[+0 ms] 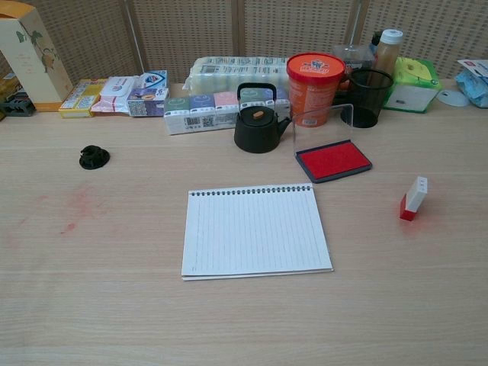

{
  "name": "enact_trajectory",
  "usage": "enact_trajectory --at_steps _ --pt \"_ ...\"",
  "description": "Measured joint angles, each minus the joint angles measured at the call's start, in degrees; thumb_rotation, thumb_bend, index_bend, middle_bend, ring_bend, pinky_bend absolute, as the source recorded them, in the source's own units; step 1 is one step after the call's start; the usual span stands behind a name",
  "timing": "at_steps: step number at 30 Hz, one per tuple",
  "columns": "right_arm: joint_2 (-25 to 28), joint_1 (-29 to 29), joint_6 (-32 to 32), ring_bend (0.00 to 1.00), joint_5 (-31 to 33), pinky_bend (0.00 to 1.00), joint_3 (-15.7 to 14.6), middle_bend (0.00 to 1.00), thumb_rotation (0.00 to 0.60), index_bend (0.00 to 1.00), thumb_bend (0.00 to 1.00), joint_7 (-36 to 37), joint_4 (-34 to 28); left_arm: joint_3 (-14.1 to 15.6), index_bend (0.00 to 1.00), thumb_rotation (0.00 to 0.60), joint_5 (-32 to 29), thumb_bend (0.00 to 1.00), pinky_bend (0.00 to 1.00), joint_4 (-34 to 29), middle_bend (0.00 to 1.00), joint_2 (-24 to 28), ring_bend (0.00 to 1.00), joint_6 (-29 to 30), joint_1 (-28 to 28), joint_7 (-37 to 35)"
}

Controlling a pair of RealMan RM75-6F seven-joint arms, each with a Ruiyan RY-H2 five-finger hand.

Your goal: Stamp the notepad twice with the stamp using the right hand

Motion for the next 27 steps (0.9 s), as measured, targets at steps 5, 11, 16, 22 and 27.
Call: enact_trajectory --at_steps 5,11,16,22,27 --pt "0.0 0.3 -0.8 0.01 -0.2 0.13 -0.4 0.02 0.330 0.04 0.00 0.1 0.4 0.0 0.00 0.600 -0.1 0.00 0.11 -0.1 0.00 0.1 0.04 0.1 0.1 -0.2" --pt "-0.5 1.3 -2.1 0.08 -1.2 0.14 -0.6 0.08 0.361 0.07 0.07 1.9 1.5 0.1 0.00 0.600 0.3 0.00 0.11 -0.3 0.00 0.3 0.04 0.7 0.5 -0.4" --pt "-2.0 3.5 -4.0 0.37 -2.1 0.42 0.0 0.33 0.480 0.20 0.19 6.0 4.6 0.0 0.00 0.600 -0.1 0.00 0.11 -0.3 0.00 -0.1 0.04 0.4 0.3 0.8" --pt "-6.1 6.7 -3.8 0.58 -5.2 0.73 1.4 0.52 0.600 0.26 0.31 9.6 12.9 -0.4 0.00 0.600 -1.4 0.00 0.11 -0.6 0.00 -0.8 0.04 -0.2 -0.1 2.6" --pt "-8.6 10.2 -7.3 0.66 -6.1 0.87 1.7 0.60 0.600 0.26 0.33 12.2 18.3 -0.8 0.00 0.600 -2.8 0.00 0.11 -0.6 0.00 -1.4 0.04 -1.2 -0.7 4.4"
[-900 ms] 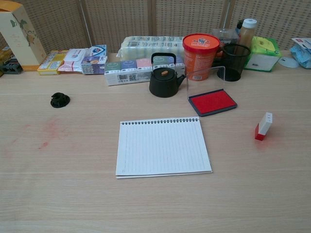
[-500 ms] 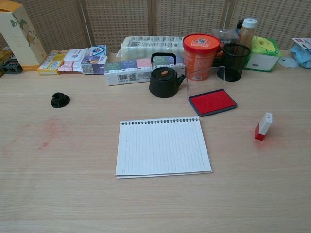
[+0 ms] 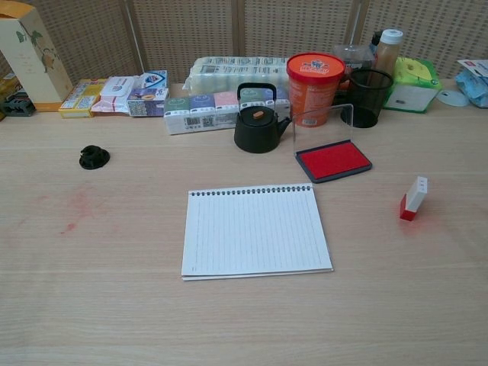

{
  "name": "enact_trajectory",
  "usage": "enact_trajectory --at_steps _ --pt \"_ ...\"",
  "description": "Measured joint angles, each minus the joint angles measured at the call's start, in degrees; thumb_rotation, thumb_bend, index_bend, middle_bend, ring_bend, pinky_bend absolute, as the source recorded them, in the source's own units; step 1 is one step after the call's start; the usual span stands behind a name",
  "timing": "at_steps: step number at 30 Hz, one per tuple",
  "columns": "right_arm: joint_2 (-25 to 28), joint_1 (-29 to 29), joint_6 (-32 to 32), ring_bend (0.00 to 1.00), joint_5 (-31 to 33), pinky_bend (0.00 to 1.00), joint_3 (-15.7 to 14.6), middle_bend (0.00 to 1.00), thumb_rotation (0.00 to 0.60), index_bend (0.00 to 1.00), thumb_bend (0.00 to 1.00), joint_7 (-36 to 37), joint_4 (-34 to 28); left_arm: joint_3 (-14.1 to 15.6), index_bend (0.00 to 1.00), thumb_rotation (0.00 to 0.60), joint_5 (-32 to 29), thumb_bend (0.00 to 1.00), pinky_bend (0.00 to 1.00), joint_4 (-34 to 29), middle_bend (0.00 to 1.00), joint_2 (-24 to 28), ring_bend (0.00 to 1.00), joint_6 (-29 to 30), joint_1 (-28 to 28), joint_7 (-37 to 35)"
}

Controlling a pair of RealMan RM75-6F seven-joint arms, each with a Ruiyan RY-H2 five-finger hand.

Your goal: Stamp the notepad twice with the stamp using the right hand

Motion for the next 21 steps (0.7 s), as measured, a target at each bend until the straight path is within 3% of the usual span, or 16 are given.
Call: enact_trajectory --at_steps 4,8,11,17,21 --pt "-1.5 3.1 -4.9 0.85 -0.5 0.99 -0.4 0.75 0.600 0.27 0.44 1.2 4.3 -0.5 0.00 0.600 -1.9 0.00 0.11 0.0 0.00 -0.8 0.04 -1.4 -0.9 2.2" --pt "-3.8 6.4 -7.5 0.99 -2.6 1.00 -1.6 0.90 0.600 0.30 0.56 3.6 10.9 -1.1 0.00 0.600 -4.1 0.00 0.11 -0.1 0.00 -1.6 0.04 -2.7 -1.7 4.2" --pt "-5.8 8.1 -7.9 1.00 -4.5 1.00 -2.7 0.92 0.600 0.31 0.61 7.1 16.7 -1.6 0.00 0.600 -5.7 0.00 0.11 -0.1 0.00 -2.1 0.04 -3.3 -2.1 5.4" --pt "-8.9 11.2 -9.4 1.00 -7.2 1.00 -5.9 0.94 0.600 0.33 0.62 14.2 25.9 -2.2 0.00 0.600 -8.2 0.00 0.11 -0.1 0.00 -2.7 0.04 -4.6 -2.9 7.0" --pt "-9.5 12.3 -10.2 1.00 -8.2 1.00 -7.7 0.95 0.600 0.33 0.50 17.3 27.6 -2.4 0.00 0.600 -9.4 0.00 0.11 -0.1 0.00 -3.0 0.04 -5.5 -3.4 7.9"
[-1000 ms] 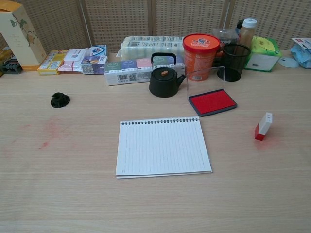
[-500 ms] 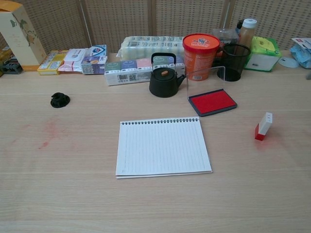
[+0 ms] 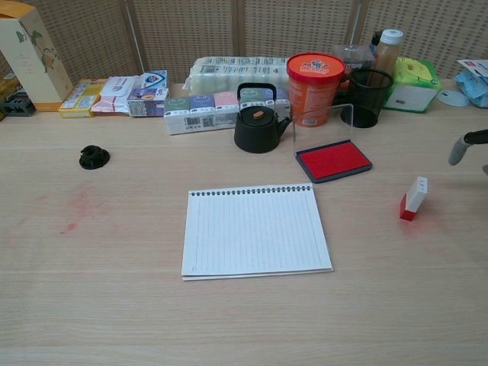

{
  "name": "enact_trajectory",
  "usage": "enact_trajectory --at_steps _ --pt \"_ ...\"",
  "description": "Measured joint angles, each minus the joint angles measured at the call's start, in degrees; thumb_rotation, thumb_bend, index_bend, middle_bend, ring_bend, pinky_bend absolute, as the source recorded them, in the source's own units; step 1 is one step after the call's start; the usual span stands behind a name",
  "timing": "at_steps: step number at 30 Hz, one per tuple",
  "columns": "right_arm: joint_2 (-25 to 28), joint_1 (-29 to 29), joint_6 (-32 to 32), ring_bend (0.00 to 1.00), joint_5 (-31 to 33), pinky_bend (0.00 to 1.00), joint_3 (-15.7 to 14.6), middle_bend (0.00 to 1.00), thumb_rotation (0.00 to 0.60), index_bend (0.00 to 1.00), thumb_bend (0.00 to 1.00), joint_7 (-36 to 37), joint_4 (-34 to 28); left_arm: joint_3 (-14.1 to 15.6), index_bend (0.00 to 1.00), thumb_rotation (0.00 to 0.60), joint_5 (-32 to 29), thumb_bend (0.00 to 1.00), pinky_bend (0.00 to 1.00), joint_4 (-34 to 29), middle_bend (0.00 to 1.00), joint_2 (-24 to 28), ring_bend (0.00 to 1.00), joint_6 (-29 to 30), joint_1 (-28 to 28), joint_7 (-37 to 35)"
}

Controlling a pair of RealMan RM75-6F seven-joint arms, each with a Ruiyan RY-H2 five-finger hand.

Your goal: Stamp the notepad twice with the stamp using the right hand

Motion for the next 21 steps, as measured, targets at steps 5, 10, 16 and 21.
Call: enact_trajectory --at_steps 5,10,16,21 --pt "-0.4 0.5 0.9 1.00 -1.7 1.00 -2.2 0.96 0.600 0.33 0.42 1.5 1.4 -0.2 0.00 0.600 -1.3 0.00 0.11 0.0 0.00 -0.3 0.04 -0.7 -0.5 1.0" --pt "-1.0 1.1 1.6 1.00 -2.1 1.00 -3.1 0.95 0.600 0.32 0.34 2.4 2.9 -0.3 0.00 0.600 -2.2 0.00 0.11 0.0 0.00 -0.6 0.04 -1.4 -1.0 2.0" --pt "-2.1 1.6 2.9 1.00 -2.1 1.00 -3.2 0.93 0.600 0.28 0.34 3.6 4.5 -0.2 0.00 0.600 -2.6 0.00 0.11 -0.1 0.00 -0.9 0.04 -1.5 -1.2 2.6" --pt "-4.2 2.0 4.9 1.00 -2.5 1.00 -3.4 0.93 0.600 0.27 0.34 4.3 6.7 -0.2 0.00 0.600 -3.1 0.00 0.11 -0.1 0.00 -0.9 0.04 -1.7 -1.3 2.7"
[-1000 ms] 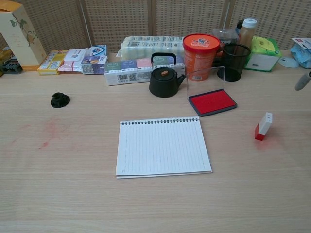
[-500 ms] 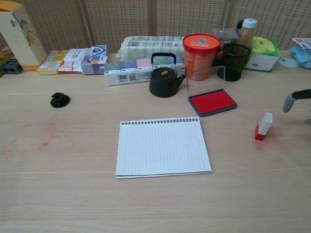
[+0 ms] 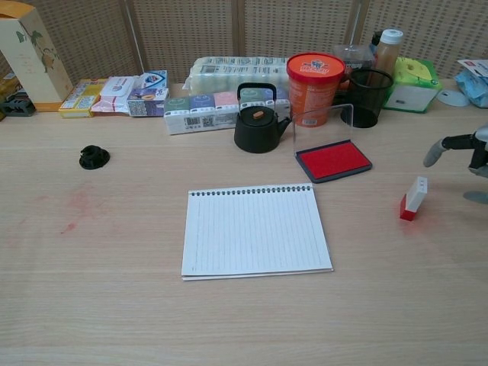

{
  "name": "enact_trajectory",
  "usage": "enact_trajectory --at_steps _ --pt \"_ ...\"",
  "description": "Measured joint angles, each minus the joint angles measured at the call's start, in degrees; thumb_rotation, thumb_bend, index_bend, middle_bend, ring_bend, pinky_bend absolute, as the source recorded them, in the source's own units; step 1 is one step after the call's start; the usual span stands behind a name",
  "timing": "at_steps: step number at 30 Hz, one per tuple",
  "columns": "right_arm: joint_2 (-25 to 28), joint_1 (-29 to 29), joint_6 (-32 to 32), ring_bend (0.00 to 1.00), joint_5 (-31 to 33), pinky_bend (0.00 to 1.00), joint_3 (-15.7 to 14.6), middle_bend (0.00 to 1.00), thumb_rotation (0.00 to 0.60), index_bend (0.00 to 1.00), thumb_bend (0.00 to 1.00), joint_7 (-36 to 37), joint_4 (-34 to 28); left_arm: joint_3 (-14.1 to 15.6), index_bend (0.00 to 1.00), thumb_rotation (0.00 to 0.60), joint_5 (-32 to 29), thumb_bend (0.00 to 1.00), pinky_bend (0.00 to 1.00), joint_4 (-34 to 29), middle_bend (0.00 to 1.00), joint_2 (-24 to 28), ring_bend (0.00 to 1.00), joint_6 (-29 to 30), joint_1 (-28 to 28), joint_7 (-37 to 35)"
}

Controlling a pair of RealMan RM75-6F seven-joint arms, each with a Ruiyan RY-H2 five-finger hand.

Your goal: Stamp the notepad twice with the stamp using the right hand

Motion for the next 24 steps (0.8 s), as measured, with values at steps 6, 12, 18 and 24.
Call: enact_trajectory --at_steps 6,12,18,24 --pt "-2.3 0.9 -0.3 1.00 0.0 1.00 -0.6 0.93 0.600 0.27 0.34 0.6 1.9 0.1 0.00 0.600 0.0 0.00 0.11 -0.1 0.00 -0.1 0.04 0.0 -0.1 0.3" --pt "-4.1 1.4 -0.6 1.00 0.5 1.00 -0.7 0.93 0.600 0.27 0.33 0.8 3.6 0.1 0.00 0.600 -0.6 0.00 0.11 -0.1 0.00 0.2 0.04 -0.3 -0.1 -0.2" --pt "-5.3 1.6 -0.8 1.00 1.7 1.00 -0.2 0.93 0.600 0.27 0.33 0.9 4.3 0.3 0.00 0.600 -0.4 0.00 0.11 -0.3 0.00 0.5 0.04 -0.6 -0.2 -0.6" --pt "-6.6 1.7 -1.3 1.00 3.1 1.00 0.6 0.93 0.600 0.27 0.33 1.1 4.1 0.6 0.00 0.600 0.2 0.00 0.11 -0.5 0.00 0.8 0.04 -1.0 -0.3 -0.7"
